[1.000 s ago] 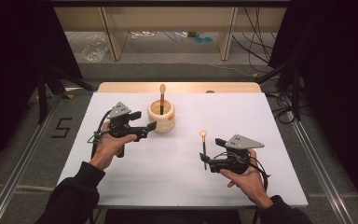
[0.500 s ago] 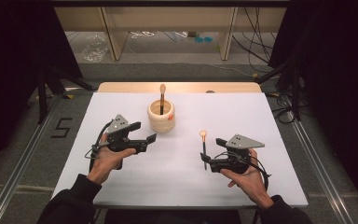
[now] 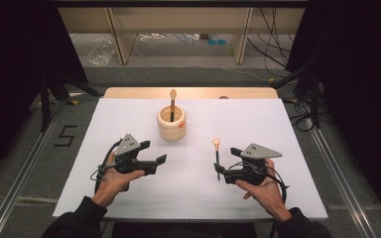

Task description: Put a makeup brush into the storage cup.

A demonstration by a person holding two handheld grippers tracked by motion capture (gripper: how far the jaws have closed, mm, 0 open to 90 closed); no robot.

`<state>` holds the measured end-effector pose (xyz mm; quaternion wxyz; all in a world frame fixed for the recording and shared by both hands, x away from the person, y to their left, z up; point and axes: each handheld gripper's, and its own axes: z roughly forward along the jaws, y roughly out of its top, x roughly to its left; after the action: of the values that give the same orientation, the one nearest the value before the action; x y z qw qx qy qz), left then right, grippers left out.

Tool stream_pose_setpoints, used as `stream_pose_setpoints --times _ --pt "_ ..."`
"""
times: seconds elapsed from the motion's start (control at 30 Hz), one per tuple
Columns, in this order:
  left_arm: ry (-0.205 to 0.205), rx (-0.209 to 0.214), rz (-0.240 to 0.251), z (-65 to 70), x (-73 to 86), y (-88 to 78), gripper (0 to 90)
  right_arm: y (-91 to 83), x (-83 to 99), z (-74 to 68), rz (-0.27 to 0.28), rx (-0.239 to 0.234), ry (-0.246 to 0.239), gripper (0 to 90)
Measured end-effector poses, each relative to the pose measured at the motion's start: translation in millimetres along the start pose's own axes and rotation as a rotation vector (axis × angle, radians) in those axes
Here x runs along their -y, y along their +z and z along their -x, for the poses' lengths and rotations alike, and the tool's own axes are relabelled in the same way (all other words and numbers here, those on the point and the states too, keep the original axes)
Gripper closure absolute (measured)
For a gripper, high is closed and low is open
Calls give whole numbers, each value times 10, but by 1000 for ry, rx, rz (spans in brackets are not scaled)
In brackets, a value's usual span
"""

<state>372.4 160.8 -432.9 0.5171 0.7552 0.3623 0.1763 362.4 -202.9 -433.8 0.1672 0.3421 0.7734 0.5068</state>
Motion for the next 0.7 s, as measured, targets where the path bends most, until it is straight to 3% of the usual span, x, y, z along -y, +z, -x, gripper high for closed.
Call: stream_pose_setpoints --times 0.07,0.33,0.47,0.7 --pt "21 2 -13 16 29 -19 196 -10 0 5 -6 3 -1 176" --pt "20 11 -24 68 94 -88 183 -6 4 0 -9 7 -1 167" --pt "-9 33 -23 98 125 -112 163 -5 1 -4 -10 3 -1 165" --pt "4 33 -28 158 154 -135 163 0 6 -3 -12 -7 1 162"
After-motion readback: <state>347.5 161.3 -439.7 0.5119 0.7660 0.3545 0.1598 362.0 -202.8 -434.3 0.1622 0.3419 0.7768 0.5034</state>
